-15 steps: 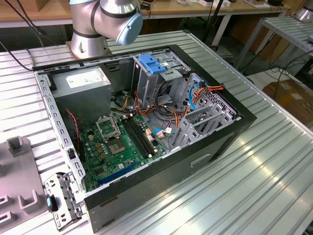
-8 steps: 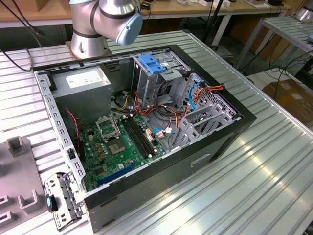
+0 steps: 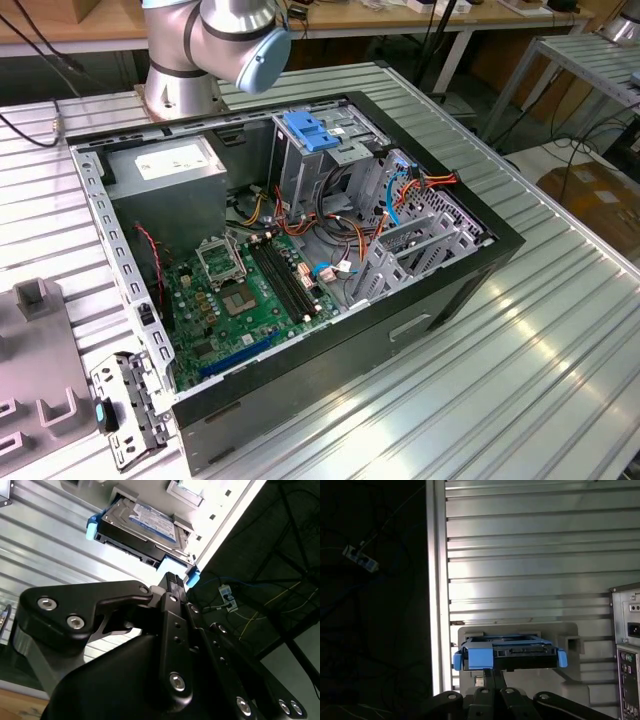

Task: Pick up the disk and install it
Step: 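Pick up the disk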

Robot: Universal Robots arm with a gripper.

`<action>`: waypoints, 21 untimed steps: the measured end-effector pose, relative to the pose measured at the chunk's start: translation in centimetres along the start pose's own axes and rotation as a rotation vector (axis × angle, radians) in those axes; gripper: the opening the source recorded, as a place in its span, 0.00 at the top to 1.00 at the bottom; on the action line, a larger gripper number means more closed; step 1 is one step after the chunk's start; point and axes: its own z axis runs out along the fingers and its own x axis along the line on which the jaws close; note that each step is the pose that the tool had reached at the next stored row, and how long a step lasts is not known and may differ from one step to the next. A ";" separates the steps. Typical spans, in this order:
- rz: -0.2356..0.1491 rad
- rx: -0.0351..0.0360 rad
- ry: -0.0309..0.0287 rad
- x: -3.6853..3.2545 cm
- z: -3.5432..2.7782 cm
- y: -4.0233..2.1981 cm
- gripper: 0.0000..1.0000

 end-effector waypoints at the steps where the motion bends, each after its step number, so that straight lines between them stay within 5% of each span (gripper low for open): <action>1: 0.000 0.0000 0.0001 0.05 0.00 0.00 0.89; 14: -0.005 0.0002 0.0004 0.11 0.00 0.00 0.89; 18: -0.155 0.0035 0.0066 0.10 0.01 0.00 0.89; 21: -0.219 0.0050 0.0091 0.11 0.02 0.00 0.89</action>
